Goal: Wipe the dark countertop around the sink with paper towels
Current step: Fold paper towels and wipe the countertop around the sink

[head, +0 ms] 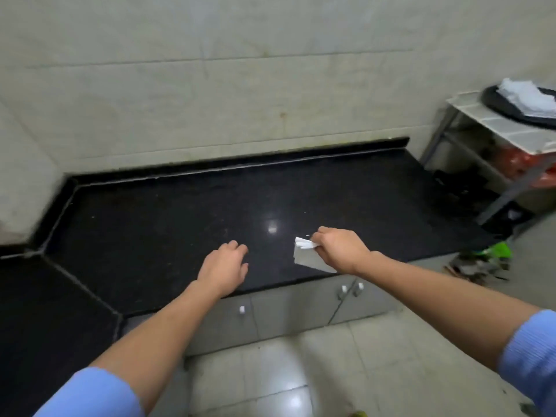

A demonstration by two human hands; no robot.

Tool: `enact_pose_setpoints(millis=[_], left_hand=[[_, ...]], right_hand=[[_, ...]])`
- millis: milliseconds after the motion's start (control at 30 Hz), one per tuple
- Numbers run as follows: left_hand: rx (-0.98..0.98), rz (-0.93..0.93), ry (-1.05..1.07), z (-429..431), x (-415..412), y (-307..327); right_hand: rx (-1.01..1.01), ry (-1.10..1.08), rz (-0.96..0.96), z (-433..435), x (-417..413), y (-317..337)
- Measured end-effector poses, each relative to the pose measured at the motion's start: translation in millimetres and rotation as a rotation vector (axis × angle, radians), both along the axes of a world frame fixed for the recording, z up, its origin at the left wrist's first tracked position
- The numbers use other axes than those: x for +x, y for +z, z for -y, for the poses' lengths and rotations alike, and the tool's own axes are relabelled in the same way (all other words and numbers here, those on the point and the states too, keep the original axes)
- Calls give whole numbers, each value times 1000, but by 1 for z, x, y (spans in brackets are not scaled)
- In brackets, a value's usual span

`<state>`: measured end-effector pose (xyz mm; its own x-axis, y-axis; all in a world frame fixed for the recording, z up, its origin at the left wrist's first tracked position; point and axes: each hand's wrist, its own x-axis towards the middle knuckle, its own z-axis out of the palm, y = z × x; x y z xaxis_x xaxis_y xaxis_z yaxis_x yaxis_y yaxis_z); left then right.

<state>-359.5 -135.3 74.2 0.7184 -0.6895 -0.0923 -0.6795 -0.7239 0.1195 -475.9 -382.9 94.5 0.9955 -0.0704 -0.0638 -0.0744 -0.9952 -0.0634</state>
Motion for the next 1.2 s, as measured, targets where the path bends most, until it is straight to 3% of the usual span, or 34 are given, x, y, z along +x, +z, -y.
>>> enact_pose_setpoints(millis=[233,533,767,1000,1200], left_hand=[[-43,-48,-229,214,-74,-7],[-30,-46,-454,396,-119,2],[-80,-6,-585,556,-106,11],[-180,32,-680,725,-82,50],[-262,10,-655,826,-59,76]], right_hand=[[-6,-255,-31,178,-110,1],[43,-478,56,340,-192,8],[6,-581,127,476,-206,33],[-79,-666,274,628,-186,106],[-79,-710,393,734,-156,150]])
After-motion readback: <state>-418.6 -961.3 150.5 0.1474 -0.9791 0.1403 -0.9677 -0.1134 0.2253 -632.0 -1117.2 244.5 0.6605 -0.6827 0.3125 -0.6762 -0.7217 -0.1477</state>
